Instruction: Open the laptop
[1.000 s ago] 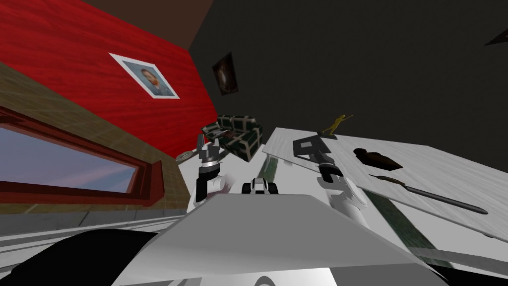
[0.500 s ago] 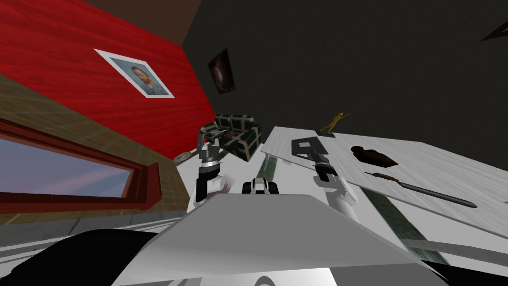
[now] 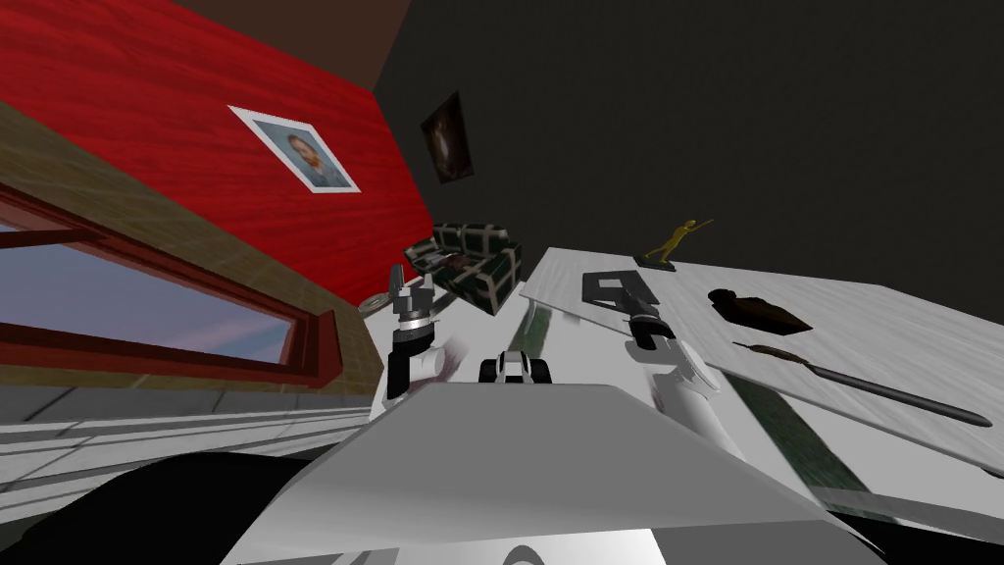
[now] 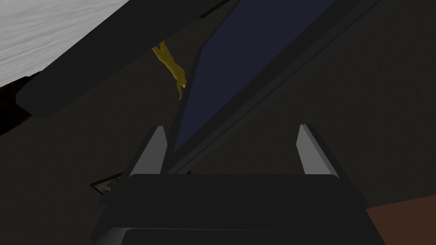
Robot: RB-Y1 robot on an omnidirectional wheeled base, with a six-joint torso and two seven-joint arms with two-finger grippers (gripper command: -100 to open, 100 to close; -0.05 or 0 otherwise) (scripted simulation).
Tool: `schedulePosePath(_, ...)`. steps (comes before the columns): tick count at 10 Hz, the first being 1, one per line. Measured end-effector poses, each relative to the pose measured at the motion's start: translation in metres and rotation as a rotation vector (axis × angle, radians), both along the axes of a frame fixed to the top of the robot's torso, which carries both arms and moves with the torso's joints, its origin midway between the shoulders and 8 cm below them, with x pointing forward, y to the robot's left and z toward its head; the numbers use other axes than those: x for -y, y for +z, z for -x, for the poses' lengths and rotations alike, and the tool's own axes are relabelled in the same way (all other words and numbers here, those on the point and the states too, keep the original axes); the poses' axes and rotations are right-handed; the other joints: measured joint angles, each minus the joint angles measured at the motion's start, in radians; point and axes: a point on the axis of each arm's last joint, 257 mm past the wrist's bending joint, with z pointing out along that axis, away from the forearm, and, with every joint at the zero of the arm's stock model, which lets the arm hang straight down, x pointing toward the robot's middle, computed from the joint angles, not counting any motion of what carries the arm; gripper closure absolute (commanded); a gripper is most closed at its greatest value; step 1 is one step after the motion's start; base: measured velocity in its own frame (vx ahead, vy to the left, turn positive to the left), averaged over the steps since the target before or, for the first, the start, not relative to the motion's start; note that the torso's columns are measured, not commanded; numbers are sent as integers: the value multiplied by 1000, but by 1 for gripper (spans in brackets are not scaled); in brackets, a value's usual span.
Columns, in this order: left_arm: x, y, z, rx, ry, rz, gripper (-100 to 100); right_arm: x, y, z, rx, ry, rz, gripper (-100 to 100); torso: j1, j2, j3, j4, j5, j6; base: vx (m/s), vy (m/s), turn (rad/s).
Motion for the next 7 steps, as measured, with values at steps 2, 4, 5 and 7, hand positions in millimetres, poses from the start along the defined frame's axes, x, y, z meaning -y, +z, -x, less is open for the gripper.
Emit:
schedulePosePath(2, 0, 0, 0, 0, 0, 0, 0, 12, 12, -3, 0, -20, 2, -100, 0, -1, -1, -1, 0, 0, -72, 14, 84)
schedulePosePath(4, 0, 0, 0, 0, 0, 0, 0, 23, 23, -6, 1, -39, 4, -100, 0, -1, -1, 0, 0, 0, -50, 10, 57)
schedulePosePath(5, 0, 0, 0, 0, 0, 0, 0, 24, 23, -6, 0, -43, 1, 0, -1, -3, -1, -1, -1, 0, -6, 2, -3)
schedulePosePath(7, 0, 0, 0, 0, 0, 0, 0, 24, 21, -5, -3, -44, -1, 0, -1, -3, -2, -1, -1, 0, 0, 0, 0)
